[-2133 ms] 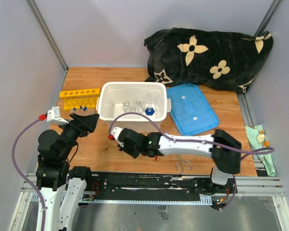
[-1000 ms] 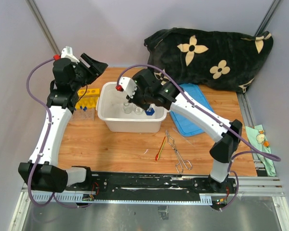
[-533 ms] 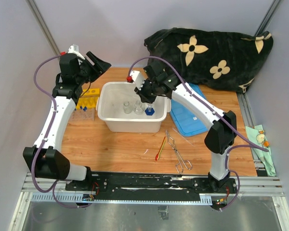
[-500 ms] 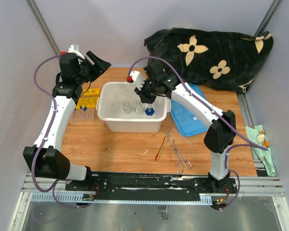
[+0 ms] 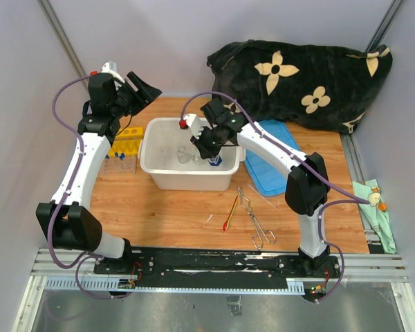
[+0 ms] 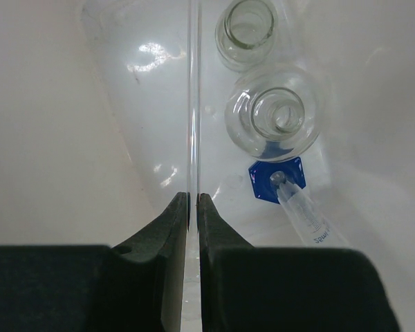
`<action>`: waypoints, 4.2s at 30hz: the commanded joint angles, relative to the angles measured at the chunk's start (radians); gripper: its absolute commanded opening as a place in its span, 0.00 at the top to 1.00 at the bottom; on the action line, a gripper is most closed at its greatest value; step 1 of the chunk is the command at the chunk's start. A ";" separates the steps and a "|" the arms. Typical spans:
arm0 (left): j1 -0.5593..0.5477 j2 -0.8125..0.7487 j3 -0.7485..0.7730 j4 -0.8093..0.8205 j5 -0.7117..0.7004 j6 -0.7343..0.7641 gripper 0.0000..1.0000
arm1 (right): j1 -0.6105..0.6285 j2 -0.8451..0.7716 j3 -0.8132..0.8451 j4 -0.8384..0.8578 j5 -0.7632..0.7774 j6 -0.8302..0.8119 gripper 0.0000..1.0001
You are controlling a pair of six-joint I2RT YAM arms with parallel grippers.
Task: Organize the chemistry lab equipment
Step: Place the chemistry item in the storage box, then pick up the chemistry item at the center of the board.
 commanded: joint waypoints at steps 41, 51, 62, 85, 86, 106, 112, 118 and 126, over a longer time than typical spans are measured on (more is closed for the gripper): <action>-0.004 -0.016 0.041 0.021 0.052 0.007 0.32 | 0.038 0.185 -0.017 0.021 0.133 0.054 0.97; -0.004 -0.024 0.029 0.019 0.048 0.009 0.31 | 0.038 0.181 -0.021 0.021 0.130 0.058 0.92; -0.004 -0.035 0.011 0.017 0.043 0.006 0.31 | 0.038 0.158 -0.032 0.020 0.130 0.060 0.79; -0.004 -0.049 -0.021 0.041 0.063 -0.017 0.31 | 0.043 0.013 0.006 -0.009 0.164 0.071 0.76; -0.004 -0.047 -0.020 0.042 0.062 -0.018 0.31 | 0.044 0.000 0.014 -0.015 0.172 0.068 0.76; -0.004 0.034 0.076 0.052 0.059 -0.009 0.31 | 0.042 -0.587 -0.189 -0.035 0.544 0.198 0.75; -0.004 0.093 0.134 0.050 0.063 -0.025 0.32 | 0.040 -0.783 -0.478 -0.149 0.689 0.435 0.76; -0.004 0.145 0.157 0.042 0.077 -0.033 0.32 | 0.038 -0.859 -0.690 -0.192 0.654 0.622 0.76; -0.004 0.159 0.115 0.063 0.137 -0.054 0.33 | -0.036 -0.917 -0.933 -0.098 0.553 0.692 0.78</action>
